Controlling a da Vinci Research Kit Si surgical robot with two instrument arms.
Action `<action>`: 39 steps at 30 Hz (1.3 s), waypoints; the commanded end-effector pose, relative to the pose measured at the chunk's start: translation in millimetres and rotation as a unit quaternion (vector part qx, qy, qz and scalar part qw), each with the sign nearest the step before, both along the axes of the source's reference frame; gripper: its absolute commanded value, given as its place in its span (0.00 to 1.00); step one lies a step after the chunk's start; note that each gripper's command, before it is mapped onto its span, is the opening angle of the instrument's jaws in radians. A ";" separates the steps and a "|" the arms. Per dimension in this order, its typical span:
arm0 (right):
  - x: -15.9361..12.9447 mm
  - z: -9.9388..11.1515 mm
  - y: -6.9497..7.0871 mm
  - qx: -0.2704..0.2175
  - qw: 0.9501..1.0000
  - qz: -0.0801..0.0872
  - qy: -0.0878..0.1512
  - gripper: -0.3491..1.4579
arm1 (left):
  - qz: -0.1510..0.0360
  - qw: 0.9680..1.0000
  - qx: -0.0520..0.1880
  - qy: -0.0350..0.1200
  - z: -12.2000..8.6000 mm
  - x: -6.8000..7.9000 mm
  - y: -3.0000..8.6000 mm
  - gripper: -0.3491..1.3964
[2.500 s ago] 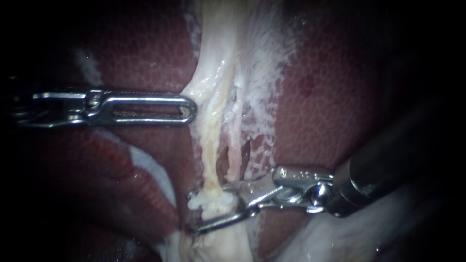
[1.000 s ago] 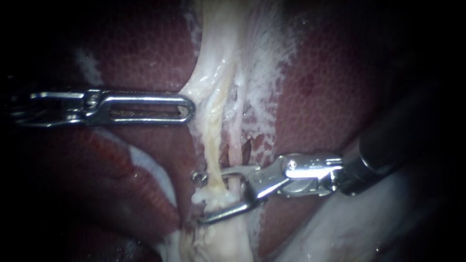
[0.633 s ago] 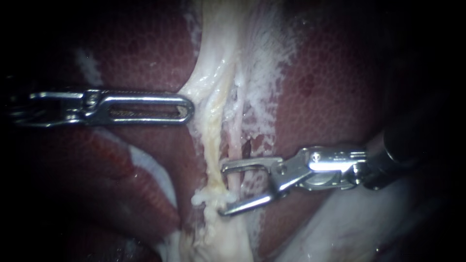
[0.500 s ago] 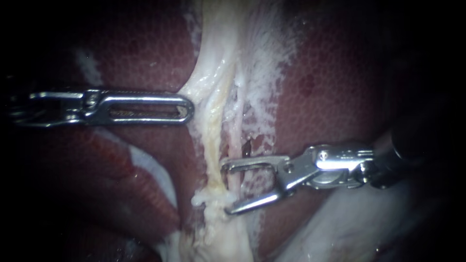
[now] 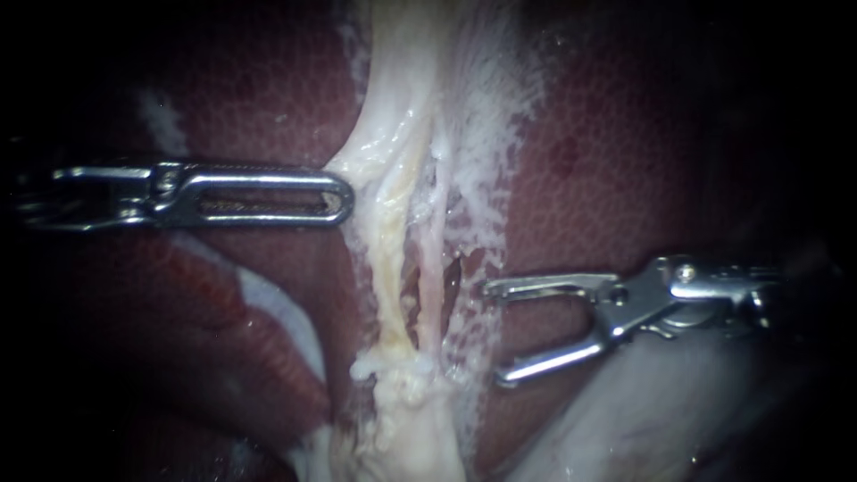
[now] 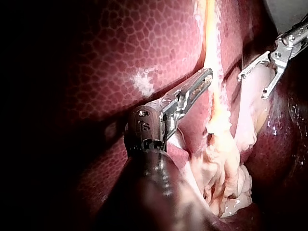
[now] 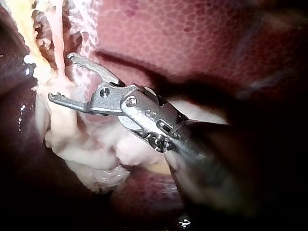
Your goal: Going back first clip left tube
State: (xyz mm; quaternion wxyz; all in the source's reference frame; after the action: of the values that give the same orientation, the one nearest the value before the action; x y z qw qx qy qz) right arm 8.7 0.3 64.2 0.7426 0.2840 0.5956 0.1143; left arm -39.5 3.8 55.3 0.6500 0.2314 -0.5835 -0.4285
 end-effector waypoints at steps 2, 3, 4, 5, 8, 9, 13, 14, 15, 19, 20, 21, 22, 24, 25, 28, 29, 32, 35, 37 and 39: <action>-0.8 -0.7 0.9 -0.014 1.000 0.002 0.002 0.52 | 0.000 1.000 0.000 0.000 0.0 0.1 0.0 0.00; -1.2 -1.0 1.2 -0.021 1.000 0.003 0.002 0.52 | 0.000 1.000 0.000 0.000 0.0 0.1 0.0 0.00; -1.5 -1.3 1.6 -0.025 1.000 0.004 0.002 0.52 | 0.000 1.000 0.000 0.000 0.0 0.1 0.0 0.00; -1.8 -1.6 1.9 -0.029 1.000 0.006 0.002 0.52 | 0.000 1.000 0.000 0.000 0.0 0.1 0.0 0.00; -2.7 -2.6 2.9 -0.038 0.999 0.009 0.000 0.52 | 0.000 1.000 0.000 0.000 0.1 0.2 0.0 0.00; -3.0 -3.0 3.2 -0.037 0.999 0.011 -0.001 0.52 | 0.000 1.000 0.000 0.000 0.1 0.2 0.0 0.00; -3.3 -3.7 3.2 -0.035 0.999 0.012 -0.002 0.52 | 0.000 1.000 0.000 0.000 0.1 0.2 0.0 0.00; -3.2 -3.8 3.1 -0.035 0.999 0.012 -0.002 0.52 | 0.000 1.000 0.000 0.000 0.1 0.2 0.0 0.00; -3.2 -3.9 3.0 -0.035 0.999 0.012 -0.002 0.52 | 0.000 1.000 0.000 0.000 0.1 0.2 0.0 0.00; -3.3 -4.1 2.7 -0.036 0.999 0.011 -0.002 0.52 | 0.001 1.000 0.000 0.000 0.1 0.2 0.0 0.00; -3.3 -4.2 2.6 -0.036 0.999 0.011 -0.002 0.52 | 0.001 1.000 0.000 0.000 0.1 0.2 0.0 0.00; -3.4 -4.2 2.6 -0.036 0.999 0.011 -0.002 0.52 | 0.001 1.000 0.000 0.000 0.1 0.2 0.0 0.00; -3.4 -4.3 2.6 -0.036 0.999 0.011 -0.001 0.52 | 0.001 1.000 0.000 -0.001 0.1 0.3 0.0 0.00; -3.5 -4.3 2.6 -0.036 0.999 0.011 -0.001 0.52 | 0.001 1.000 0.000 -0.001 0.1 0.3 0.0 0.00; -3.5 -4.3 2.6 -0.036 0.999 0.011 -0.001 0.52 | 0.001 1.000 0.000 -0.001 0.1 0.3 0.0 0.00; -3.5 -4.4 2.6 -0.035 0.999 0.011 -0.001 0.52 | 0.001 1.000 0.000 -0.001 0.1 0.3 0.0 0.00; -3.5 -4.4 2.6 -0.035 0.999 0.011 -0.001 0.52 | 0.001 1.000 0.000 -0.001 0.1 0.3 0.0 0.00; -3.4 -4.5 2.6 -0.035 0.999 0.011 -0.001 0.52 | 0.001 1.000 0.000 -0.001 0.1 0.3 0.0 0.00; -3.3 -4.6 2.6 -0.035 0.999 0.011 -0.002 0.52 | 0.001 1.000 0.000 -0.001 0.1 0.3 0.0 0.00; -3.3 -4.7 2.5 -0.035 0.999 0.012 -0.001 0.52 | 0.001 1.000 0.000 -0.001 0.1 0.3 0.0 0.00; -3.2 -4.8 2.5 -0.034 0.999 0.014 0.000 0.52 | 0.001 1.000 0.000 -0.001 0.1 0.3 0.0 0.00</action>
State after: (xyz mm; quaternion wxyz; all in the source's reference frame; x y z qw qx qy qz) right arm 5.5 2.8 59.4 0.7502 0.2503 0.6032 0.1035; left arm -39.2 3.8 55.4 0.6499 0.2321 -0.5836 -0.4280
